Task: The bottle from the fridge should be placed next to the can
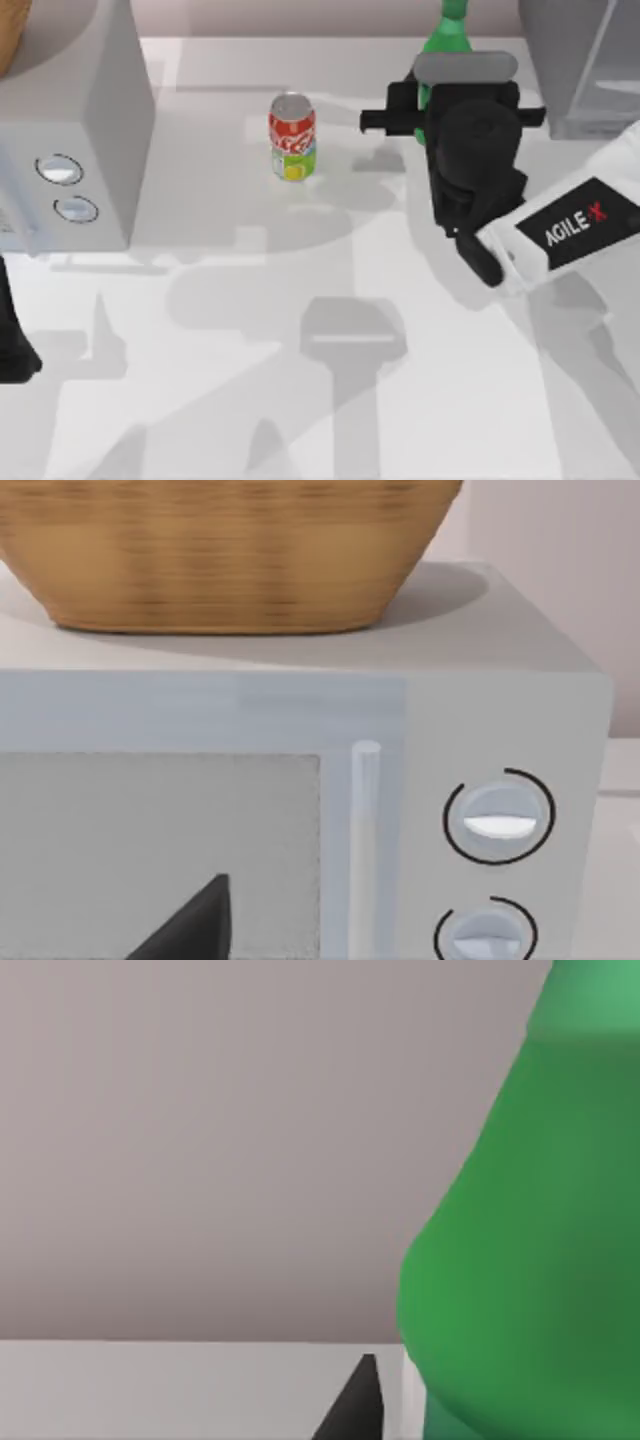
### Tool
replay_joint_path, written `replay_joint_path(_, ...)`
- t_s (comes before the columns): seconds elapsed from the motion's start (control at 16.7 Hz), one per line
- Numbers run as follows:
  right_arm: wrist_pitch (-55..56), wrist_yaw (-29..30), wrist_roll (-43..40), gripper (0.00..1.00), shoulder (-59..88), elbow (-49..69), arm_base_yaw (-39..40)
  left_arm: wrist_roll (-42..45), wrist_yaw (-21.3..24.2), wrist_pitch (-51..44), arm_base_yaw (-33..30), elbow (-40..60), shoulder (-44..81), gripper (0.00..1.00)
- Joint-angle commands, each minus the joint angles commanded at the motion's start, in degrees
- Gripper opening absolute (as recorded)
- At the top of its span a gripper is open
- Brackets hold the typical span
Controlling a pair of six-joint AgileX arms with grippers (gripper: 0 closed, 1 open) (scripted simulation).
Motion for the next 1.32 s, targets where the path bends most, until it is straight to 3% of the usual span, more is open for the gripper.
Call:
replay_joint_path(0.54, 0.0, 0.0, 0.0, 0.98, 0.0, 0.0, 0.0, 0.0, 0.0, 0.0, 0.0, 0.0, 0.0, 1.00)
replay_joint_path(1.32, 1.7, 1.0, 0.0, 1.00, -1.5, -3.3, 0.8, 0.0, 0.0, 0.0, 0.0, 0.0, 0.0, 1.00)
